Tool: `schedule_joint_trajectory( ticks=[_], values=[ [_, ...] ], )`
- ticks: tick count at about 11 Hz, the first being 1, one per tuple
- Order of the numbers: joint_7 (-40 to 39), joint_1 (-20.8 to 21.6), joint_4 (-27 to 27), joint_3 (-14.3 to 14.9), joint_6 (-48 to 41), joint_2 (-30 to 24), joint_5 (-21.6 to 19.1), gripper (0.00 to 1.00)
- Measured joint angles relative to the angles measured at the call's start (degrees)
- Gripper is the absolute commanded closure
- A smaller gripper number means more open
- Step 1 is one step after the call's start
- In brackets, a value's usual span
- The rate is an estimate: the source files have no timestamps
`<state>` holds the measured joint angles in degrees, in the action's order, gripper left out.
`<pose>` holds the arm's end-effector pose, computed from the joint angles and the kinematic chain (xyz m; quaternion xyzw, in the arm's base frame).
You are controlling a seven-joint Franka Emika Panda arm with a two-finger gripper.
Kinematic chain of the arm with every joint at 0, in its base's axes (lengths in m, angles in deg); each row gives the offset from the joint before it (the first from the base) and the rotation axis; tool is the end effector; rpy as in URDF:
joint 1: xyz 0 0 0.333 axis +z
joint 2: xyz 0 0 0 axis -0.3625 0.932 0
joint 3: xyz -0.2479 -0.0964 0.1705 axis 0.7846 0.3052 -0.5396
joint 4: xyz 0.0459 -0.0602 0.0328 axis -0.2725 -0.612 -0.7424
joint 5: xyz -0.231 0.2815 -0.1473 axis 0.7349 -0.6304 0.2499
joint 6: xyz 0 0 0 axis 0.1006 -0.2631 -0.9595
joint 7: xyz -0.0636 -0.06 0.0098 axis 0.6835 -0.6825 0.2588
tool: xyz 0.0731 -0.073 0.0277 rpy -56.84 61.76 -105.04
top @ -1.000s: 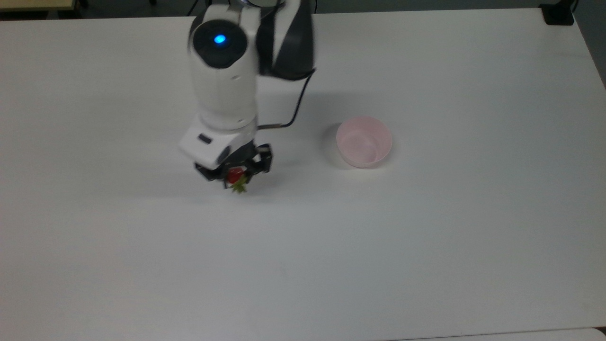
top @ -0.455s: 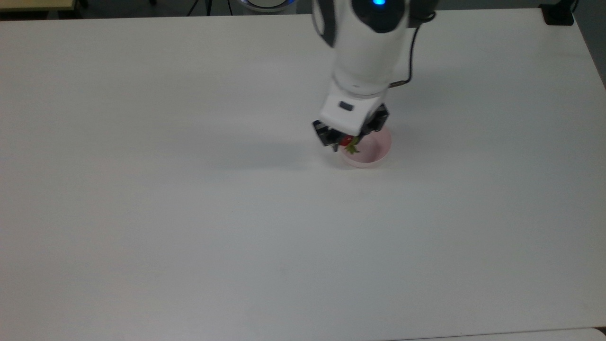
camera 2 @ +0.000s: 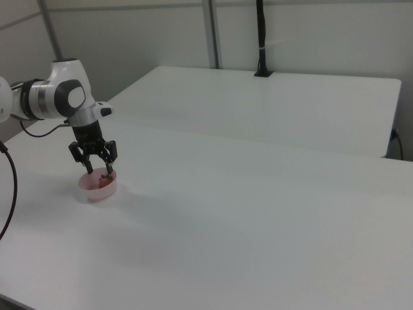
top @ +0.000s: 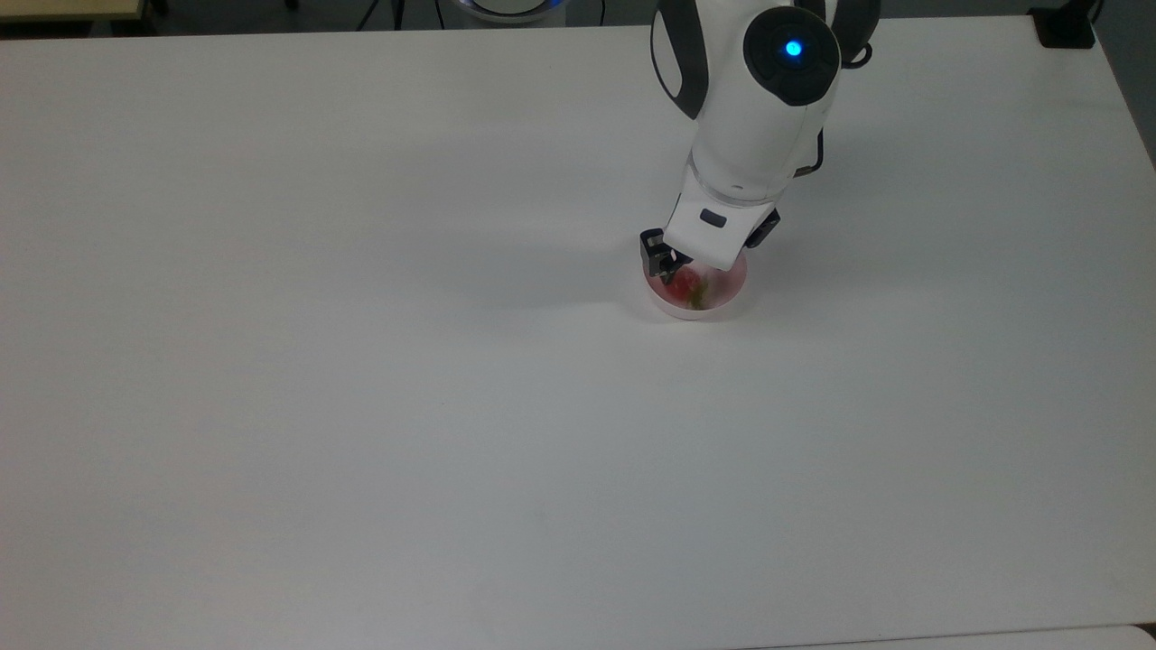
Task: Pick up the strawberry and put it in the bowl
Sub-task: 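Open the gripper to release the strawberry and raise it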
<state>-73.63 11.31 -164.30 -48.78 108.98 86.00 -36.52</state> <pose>0.6343 0.2524 0.3611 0.9838 0.1758 -0.0262 0.0252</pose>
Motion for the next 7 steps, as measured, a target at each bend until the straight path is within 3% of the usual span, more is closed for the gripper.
schedule_joint_trajectory(
  ticks=[2, 4, 5, 7],
  values=[
    [2.9, 0.1, 0.1, 0.0, 0.0, 0.0, 1.1, 0.00],
    [9.6, -0.4, 0.6, -0.3, -0.2, -1.4, 5.2, 0.00],
    [11.4, -2.5, 1.0, -1.5, -2.4, -3.6, 6.4, 0.00],
    [11.8, -10.9, 1.6, -5.4, -8.3, -10.1, 7.0, 0.00]
  ],
)
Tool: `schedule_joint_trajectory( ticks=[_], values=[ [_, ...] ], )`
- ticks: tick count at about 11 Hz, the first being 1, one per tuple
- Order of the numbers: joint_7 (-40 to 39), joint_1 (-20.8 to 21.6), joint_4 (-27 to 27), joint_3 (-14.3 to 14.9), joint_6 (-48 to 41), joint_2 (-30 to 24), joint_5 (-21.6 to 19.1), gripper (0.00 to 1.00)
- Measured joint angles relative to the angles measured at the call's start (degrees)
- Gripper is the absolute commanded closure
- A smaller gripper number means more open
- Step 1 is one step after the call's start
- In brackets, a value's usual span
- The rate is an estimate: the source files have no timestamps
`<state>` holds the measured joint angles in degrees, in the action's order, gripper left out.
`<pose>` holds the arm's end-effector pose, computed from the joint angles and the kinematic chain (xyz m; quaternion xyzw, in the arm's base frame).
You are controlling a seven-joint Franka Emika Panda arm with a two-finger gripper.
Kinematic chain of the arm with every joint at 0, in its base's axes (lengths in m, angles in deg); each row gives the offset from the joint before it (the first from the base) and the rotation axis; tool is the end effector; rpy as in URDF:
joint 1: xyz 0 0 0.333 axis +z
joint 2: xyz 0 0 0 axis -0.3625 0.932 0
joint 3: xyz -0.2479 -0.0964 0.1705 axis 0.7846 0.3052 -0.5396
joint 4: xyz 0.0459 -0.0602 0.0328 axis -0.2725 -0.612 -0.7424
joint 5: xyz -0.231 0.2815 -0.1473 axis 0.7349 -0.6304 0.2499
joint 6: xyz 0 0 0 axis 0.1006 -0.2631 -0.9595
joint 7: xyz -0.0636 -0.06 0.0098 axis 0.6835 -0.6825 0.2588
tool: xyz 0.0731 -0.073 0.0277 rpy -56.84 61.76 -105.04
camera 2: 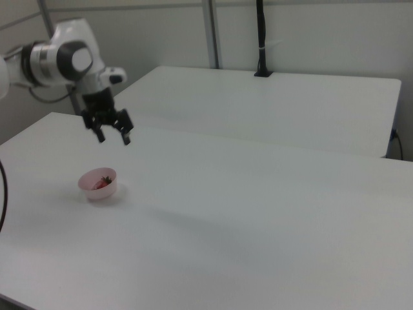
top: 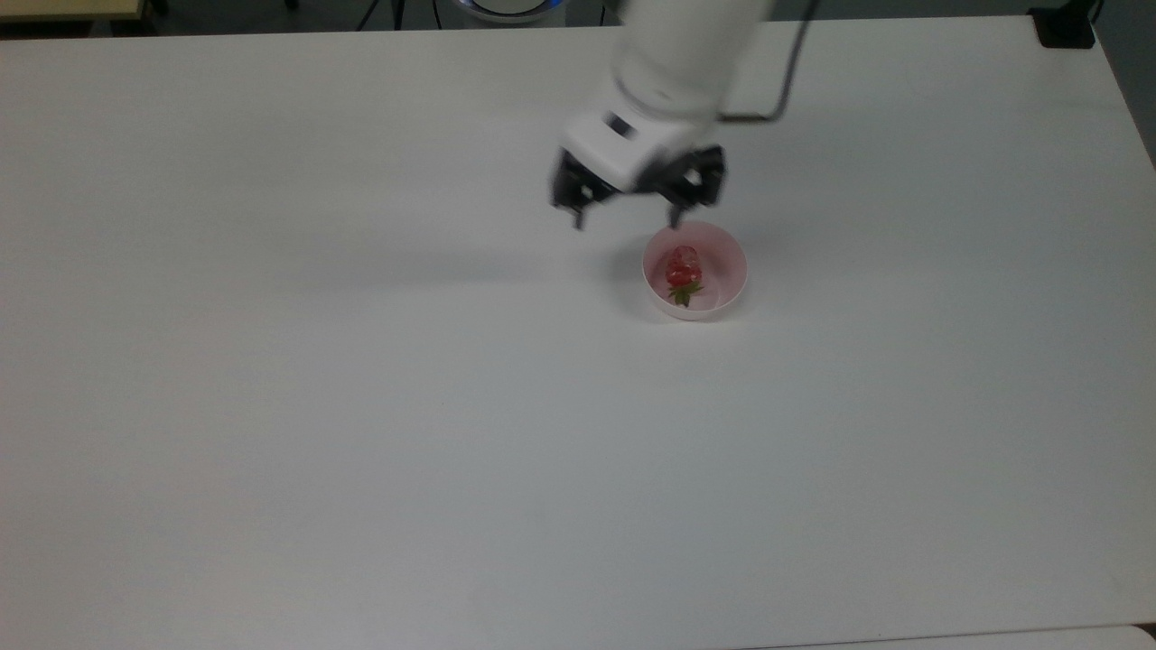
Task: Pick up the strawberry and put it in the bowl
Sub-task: 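Open the gripper to release the strawberry and raise it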
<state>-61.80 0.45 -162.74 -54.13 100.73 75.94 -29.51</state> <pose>0.6359 0.1653 0.4749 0.9982 0.0390 0.0038 0.0445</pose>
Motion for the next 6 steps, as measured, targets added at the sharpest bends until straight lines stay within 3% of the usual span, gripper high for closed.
schedule_joint_trajectory(
  ticks=[3, 6],
  values=[
    [-2.9, -11.0, -1.1, -2.8, -7.1, -8.3, 0.0, 0.00],
    [-3.6, -14.0, -4.3, -3.3, -7.3, -13.5, 0.0, 0.00]
  ],
)
